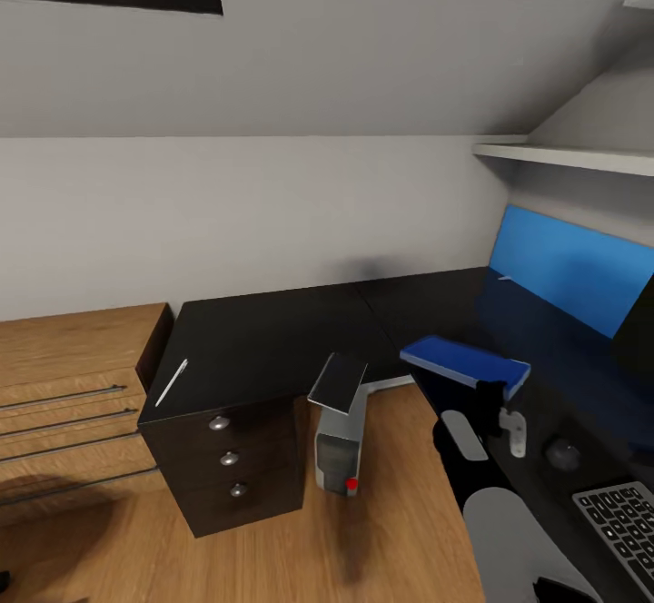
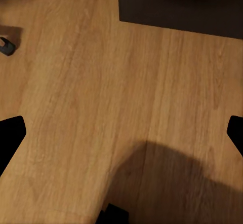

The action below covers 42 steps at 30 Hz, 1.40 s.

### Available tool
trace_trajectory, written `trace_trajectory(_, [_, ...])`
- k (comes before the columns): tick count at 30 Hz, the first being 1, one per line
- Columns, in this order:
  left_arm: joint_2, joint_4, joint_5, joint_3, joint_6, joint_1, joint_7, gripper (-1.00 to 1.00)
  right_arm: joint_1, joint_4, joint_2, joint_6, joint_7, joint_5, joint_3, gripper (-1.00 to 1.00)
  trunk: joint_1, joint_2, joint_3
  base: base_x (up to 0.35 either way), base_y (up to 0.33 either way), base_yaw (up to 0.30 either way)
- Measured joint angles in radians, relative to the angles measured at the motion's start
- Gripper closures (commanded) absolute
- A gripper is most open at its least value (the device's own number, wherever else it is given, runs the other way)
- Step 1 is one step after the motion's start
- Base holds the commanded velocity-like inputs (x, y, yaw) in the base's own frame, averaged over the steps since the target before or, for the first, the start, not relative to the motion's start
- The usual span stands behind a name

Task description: In the bedroom, organize the workspace by keeping the computer under the desk, ensuring the monitor is on the desk, placing the keyboard on the desk next to the monitor, placing the mouse on the desk next to the keyboard, moving the folder from the swivel chair onto the desk next to the mouse, stacking the notebook on top of the folder with the pen on top of the notebook, and positioning the swivel chair next to the desk.

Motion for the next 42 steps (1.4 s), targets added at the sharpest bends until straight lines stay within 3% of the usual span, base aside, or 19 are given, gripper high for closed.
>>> trace_trajectory(4, [0.000, 0.000, 0.000, 0.000, 0.000, 0.000, -0.001, -1.00, 0.000, -0.003, 0.001, -0.007, -0.018, 0.003, 0.007, 1.00, 0.000, 0.000, 0.000, 0.000, 0.000, 0.000])
trace_trajectory(8, [-0.023, -0.014, -0.009, -0.001, -0.002, 0.000, -0.001, -1.00, -0.005, 0.016, 0.011, -0.013, -0.026, 0.003, 0.009, 1.00, 0.000, 0.000, 0.000, 0.000, 0.000, 0.000])
trace_trajectory(13, [-0.029, -0.014, -0.009, 0.004, -0.003, 0.000, -0.001, -1.00, -0.005, 0.006, 0.020, -0.023, -0.029, 0.005, 0.008, 1.00, 0.000, 0.000, 0.000, 0.000, 0.000, 0.000])
trace_trajectory(42, [-0.030, -0.014, -0.009, 0.006, -0.001, 0.000, -0.002, -1.00, -0.005, 0.004, 0.022, -0.024, -0.028, 0.001, 0.005, 1.00, 0.000, 0.000, -0.003, 0.000, 0.000, -0.045])
